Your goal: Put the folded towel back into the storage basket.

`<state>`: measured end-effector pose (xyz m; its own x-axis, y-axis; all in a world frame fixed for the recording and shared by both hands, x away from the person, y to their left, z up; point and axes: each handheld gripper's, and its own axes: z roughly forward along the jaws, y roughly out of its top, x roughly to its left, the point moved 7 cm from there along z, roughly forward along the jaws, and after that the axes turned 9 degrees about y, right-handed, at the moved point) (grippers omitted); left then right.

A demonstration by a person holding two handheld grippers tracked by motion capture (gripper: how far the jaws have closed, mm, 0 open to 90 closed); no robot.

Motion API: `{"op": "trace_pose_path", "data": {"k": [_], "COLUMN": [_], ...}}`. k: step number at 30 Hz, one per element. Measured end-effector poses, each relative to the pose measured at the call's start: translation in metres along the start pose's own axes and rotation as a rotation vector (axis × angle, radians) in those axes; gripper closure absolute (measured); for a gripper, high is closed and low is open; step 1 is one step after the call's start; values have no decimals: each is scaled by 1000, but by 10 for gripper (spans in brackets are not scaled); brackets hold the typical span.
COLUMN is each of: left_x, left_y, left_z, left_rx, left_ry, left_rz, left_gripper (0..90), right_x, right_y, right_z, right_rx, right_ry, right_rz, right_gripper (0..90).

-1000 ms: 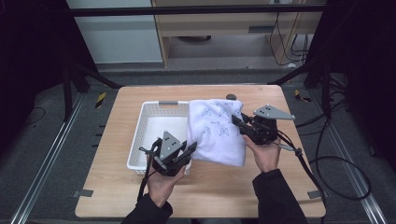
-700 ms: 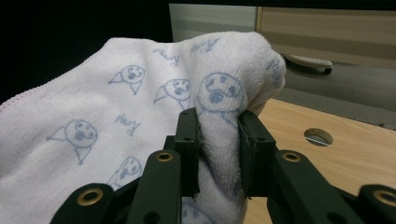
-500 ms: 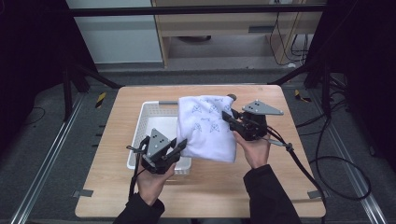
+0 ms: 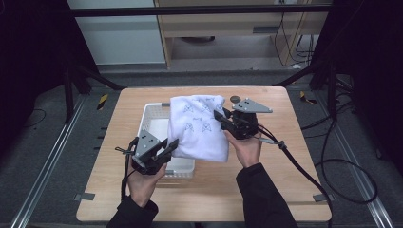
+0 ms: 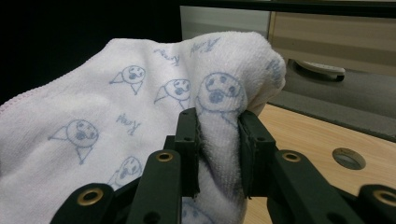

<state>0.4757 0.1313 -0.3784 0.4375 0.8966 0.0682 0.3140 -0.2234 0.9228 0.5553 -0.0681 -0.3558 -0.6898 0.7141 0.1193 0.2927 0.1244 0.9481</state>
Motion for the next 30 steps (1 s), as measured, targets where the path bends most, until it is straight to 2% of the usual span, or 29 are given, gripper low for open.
{"op": "trace_pose_path", "data": {"k": [10, 15, 22, 30], "left_x": [19, 26, 35, 53], "left_y": [-2, -4, -8, -14], "left_z": [-5, -6, -5, -13], "left_rx": [1, 2, 8, 7], "left_ry": [29, 35, 54, 77], "left_rz": [-14, -22, -27, -46], "left_gripper": [762, 762, 762, 762], "right_x": [9, 10, 14, 27], "right_y": [5, 3, 2, 6], "right_z": [18, 27, 37, 55], "right_rx": [-11, -23, -9, -9], "right_ry": [24, 47, 38, 59], "right_rz": [-7, 20, -1, -10], "right_gripper": [723, 723, 723, 723]}}
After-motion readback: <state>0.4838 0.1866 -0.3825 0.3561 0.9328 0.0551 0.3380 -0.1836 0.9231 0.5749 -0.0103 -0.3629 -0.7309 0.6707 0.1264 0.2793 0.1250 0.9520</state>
